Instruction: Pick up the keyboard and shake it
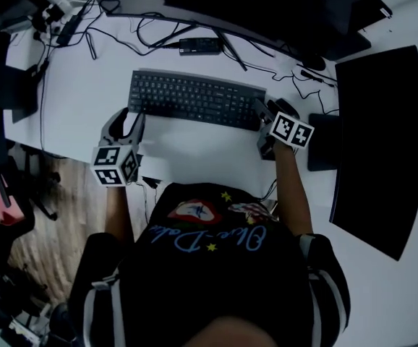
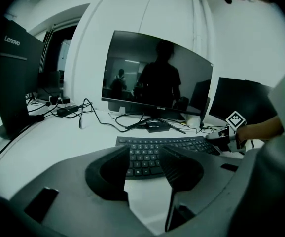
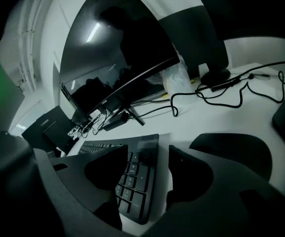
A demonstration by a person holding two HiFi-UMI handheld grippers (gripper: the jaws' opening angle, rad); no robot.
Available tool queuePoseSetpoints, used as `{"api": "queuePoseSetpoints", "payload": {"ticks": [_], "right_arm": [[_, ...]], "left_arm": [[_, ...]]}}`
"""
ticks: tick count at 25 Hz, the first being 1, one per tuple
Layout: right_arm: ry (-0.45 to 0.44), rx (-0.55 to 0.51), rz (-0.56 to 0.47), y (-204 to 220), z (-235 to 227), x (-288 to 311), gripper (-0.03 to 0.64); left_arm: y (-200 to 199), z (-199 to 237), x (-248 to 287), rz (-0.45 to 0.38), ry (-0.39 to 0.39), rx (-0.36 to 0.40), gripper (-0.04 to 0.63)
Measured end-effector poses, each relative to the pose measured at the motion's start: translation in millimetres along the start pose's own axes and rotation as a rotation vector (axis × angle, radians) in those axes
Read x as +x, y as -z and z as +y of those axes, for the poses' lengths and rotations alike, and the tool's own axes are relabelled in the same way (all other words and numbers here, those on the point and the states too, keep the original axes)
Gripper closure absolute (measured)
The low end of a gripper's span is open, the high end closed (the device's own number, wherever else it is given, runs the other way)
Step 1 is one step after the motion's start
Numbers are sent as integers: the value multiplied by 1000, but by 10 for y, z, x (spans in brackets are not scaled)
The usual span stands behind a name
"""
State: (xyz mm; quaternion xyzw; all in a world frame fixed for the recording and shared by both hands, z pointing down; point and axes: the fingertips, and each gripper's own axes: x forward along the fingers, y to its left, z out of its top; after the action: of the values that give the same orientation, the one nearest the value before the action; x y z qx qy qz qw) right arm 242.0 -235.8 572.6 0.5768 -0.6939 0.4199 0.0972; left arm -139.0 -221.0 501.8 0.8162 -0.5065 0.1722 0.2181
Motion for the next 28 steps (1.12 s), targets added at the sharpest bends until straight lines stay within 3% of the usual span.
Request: {"api": "queuePoseSetpoints", "payload": {"ticks": [6, 10, 20, 28], "right_arm": [[-29, -6, 50, 5, -38, 115, 391], [-59, -57, 81, 34, 86, 173, 391], [-119, -34, 112, 50, 203, 162, 380], [-111, -28, 115, 48, 189, 160, 380]], "left_arm": [[174, 263, 57, 24, -97, -98, 426], [281, 415, 72, 63, -122, -121, 402], [549, 565, 307, 195, -40, -194, 373], [617, 618, 602, 311, 5, -159, 351]]}}
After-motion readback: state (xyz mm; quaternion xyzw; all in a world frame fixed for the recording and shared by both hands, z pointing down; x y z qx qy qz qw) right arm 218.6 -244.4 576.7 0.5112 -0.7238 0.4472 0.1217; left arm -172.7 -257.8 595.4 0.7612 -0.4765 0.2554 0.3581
